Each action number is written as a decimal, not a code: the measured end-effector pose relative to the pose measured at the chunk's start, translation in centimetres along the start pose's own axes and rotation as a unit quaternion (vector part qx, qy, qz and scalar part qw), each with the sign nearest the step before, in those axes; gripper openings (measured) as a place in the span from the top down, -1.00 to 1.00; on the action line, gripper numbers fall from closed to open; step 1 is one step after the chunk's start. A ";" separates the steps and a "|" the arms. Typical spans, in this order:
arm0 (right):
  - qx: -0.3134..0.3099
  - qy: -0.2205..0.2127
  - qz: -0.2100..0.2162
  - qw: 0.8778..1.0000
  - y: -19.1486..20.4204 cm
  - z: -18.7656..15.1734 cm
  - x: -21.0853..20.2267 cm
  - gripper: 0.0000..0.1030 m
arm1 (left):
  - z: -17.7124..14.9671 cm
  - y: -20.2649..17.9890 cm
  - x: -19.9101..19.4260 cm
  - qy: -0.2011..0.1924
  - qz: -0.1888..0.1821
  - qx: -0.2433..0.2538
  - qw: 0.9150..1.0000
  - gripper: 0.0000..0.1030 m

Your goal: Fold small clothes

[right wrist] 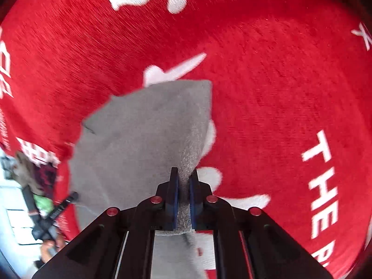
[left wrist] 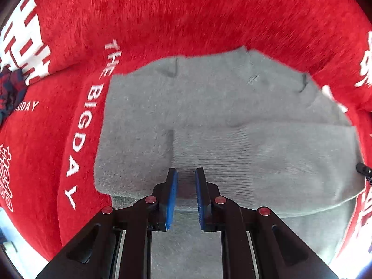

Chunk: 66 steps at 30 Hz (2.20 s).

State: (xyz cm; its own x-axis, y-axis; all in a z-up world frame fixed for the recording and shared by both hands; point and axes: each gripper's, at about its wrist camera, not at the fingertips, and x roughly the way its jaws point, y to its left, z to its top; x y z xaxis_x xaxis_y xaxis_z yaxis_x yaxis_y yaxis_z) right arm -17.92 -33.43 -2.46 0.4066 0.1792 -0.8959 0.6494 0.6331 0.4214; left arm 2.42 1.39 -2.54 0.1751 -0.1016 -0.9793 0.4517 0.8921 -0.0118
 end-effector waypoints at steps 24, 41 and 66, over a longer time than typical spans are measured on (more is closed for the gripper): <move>0.013 0.015 -0.022 1.000 3.7 -7.3 -3.8 0.48 | -4.3 1.5 -4.4 0.007 0.032 0.004 0.999 -0.98; -0.004 0.076 0.011 0.997 5.7 -12.9 -2.1 -0.44 | -7.8 0.1 -4.2 0.078 0.004 0.014 0.997 -0.98; -0.038 0.141 0.053 0.988 1.8 -12.7 -1.9 -0.45 | -12.5 -4.7 -6.5 0.082 0.033 -0.025 0.996 -0.98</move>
State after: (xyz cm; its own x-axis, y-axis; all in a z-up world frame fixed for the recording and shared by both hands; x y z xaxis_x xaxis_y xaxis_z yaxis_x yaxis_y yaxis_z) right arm -25.73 -23.06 -1.80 0.2677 0.4439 -0.8552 0.5578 0.6523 0.5132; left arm -11.72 3.38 1.39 0.0557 0.0268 -0.9981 0.3998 0.9154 0.0469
